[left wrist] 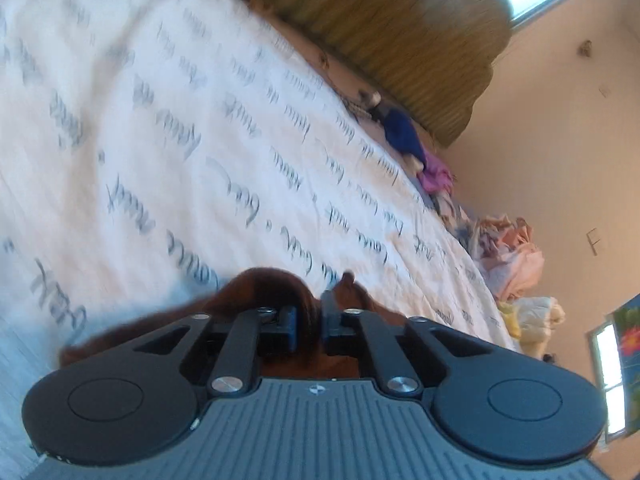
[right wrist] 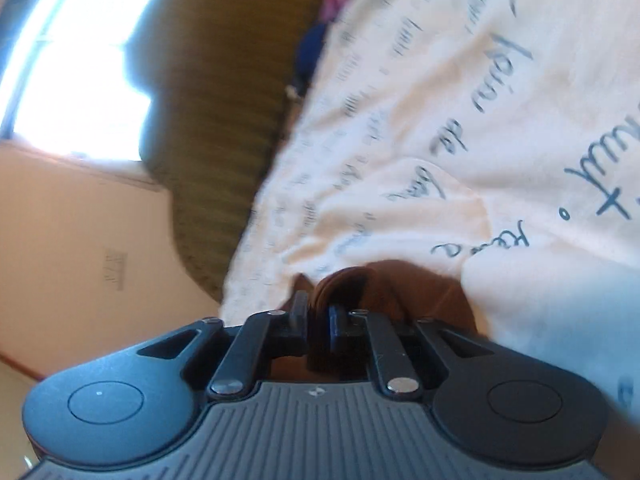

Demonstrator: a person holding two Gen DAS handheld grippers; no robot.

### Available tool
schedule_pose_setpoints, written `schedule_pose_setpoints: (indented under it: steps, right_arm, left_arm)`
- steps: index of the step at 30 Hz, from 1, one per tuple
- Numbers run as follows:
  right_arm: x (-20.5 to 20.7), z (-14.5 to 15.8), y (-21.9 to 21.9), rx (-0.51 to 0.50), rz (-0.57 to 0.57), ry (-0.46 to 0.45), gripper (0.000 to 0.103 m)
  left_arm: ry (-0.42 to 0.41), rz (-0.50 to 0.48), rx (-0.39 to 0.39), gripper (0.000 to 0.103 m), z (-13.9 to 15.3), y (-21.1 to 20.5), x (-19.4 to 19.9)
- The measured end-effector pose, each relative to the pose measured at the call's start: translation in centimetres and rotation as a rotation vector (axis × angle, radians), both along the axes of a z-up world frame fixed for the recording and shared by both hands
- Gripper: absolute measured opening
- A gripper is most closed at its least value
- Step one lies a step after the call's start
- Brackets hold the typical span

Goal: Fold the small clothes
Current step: 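Carry the hem over the body toward the collar with both grippers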

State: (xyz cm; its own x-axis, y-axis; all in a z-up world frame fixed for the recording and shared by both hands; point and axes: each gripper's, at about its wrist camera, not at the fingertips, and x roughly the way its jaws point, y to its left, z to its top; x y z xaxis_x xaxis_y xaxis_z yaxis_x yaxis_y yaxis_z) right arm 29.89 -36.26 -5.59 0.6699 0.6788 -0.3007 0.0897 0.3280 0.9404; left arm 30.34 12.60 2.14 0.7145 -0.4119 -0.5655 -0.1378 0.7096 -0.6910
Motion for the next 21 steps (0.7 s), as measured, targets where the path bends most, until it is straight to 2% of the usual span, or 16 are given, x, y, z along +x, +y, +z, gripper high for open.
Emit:
schedule_pose_setpoints:
  steps: [1,2,3,4,5,7,9,13,16,18,20,21]
  right_arm:
    - [-0.3,0.3,-0.1,0.018,0.002,-0.009,0.022]
    - [-1.2,1.0,-0.3,0.02,-0.014,-0.033,0.039]
    - [-2.3,1.8,-0.5,0.005,-0.031,-0.067,0.052]
    - [-3.9,3.2,-0.8,-0.014,-0.035,-0.122,0.083]
    - [-5.8,4.1,-1.0,-0.021,-0.027,-0.179,0.099]
    - [-9.6,5.2,-1.5,-0.036,0.001,-0.229,0.099]
    - [-13.5,5.4,-2.0,-0.07,0.009,-0.223,0.099]
    - [-19.8,4.1,-2.7,-0.139,-0.031,-0.12,0.1]
    - [-21.5,2.5,-1.9,-0.17,-0.009,-0.063,0.099]
    - [-20.9,2.7,-0.3,-0.243,-0.012,-0.064,0.099]
    - [-19.6,2.7,0.9,-0.255,-0.008,-0.086,0.099]
    - [-18.9,2.4,1.3,-0.246,-0.024,-0.073,0.099]
  left_arm:
    - [-0.037,0.006,-0.016,0.033,0.1,0.7,-1.1]
    - [-0.08,0.054,-0.004,0.058,0.7,1.3,-2.7]
    - [-0.128,0.117,0.025,0.072,1.4,1.8,-4.8]
    - [-0.183,0.184,0.055,0.092,2.1,2.3,-7.0]
    - [-0.24,0.251,0.074,0.095,2.8,2.9,-9.6]
    - [-0.273,0.298,0.062,0.095,3.4,4.1,-14.0]
    - [-0.241,0.308,0.013,0.094,3.1,4.9,-18.0]
    - [-0.195,0.261,-0.066,0.094,1.7,4.2,-23.4]
    - [-0.107,0.235,-0.108,0.094,-0.4,3.0,-23.4]
    - [-0.035,0.239,-0.137,0.094,-2.2,2.2,-22.5]
    - [-0.074,0.254,-0.087,0.095,-2.2,1.2,-22.1]
    - [-0.065,0.248,-0.084,0.095,-2.1,0.8,-21.5]
